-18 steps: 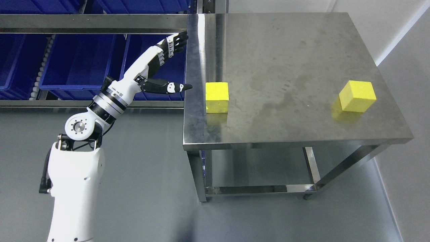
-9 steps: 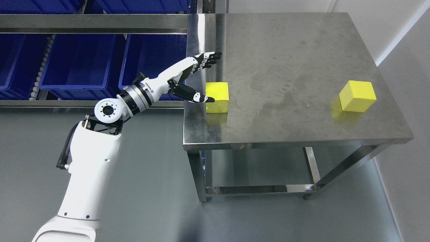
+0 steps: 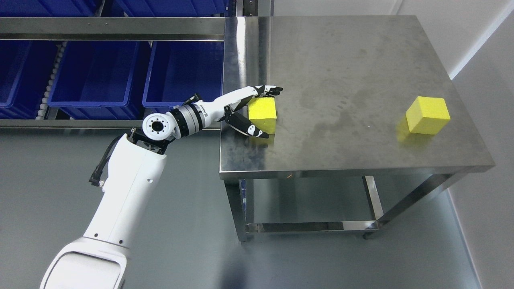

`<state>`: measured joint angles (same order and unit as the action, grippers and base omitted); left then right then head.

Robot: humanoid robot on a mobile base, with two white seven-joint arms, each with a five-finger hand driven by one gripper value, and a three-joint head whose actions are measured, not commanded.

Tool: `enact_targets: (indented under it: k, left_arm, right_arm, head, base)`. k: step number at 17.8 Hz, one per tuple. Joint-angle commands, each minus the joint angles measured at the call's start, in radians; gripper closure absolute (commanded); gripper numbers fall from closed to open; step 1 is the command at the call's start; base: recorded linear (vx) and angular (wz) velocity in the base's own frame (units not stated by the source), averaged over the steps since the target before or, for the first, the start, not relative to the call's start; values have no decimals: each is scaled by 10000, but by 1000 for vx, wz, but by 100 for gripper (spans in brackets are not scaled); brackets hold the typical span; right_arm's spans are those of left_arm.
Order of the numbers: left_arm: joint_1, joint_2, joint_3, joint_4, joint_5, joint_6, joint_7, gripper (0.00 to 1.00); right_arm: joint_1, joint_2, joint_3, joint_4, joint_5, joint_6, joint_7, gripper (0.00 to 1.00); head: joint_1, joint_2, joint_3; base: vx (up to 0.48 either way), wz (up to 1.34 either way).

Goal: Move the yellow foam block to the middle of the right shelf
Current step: 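Close the left hand around the yellow foam cube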

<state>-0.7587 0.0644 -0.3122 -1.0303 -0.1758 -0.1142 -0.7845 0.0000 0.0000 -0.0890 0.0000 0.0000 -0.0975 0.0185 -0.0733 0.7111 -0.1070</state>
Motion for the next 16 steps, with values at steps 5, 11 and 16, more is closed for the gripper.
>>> enact_targets:
  k: [5, 11, 16]
  left_arm:
    - [-129, -469, 616, 1836, -237, -434, -24, 40]
    - [-98, -469, 2644, 1439, 1336, -1159, 189, 69]
    - [-129, -469, 3305, 120, 3890, -2031, 3095, 71]
  right_arm:
    - [-31, -175, 0, -175, 0, 8, -1, 0]
    - [-31, -175, 0, -175, 0, 8, -1, 0]
    - [-15, -175, 0, -175, 0, 8, -1, 0]
  head:
    - [0, 0, 0]
    - [0, 0, 0]
    - [0, 0, 0]
  base:
    - [1, 57]
    - [-3, 11]
    - [-10, -83]
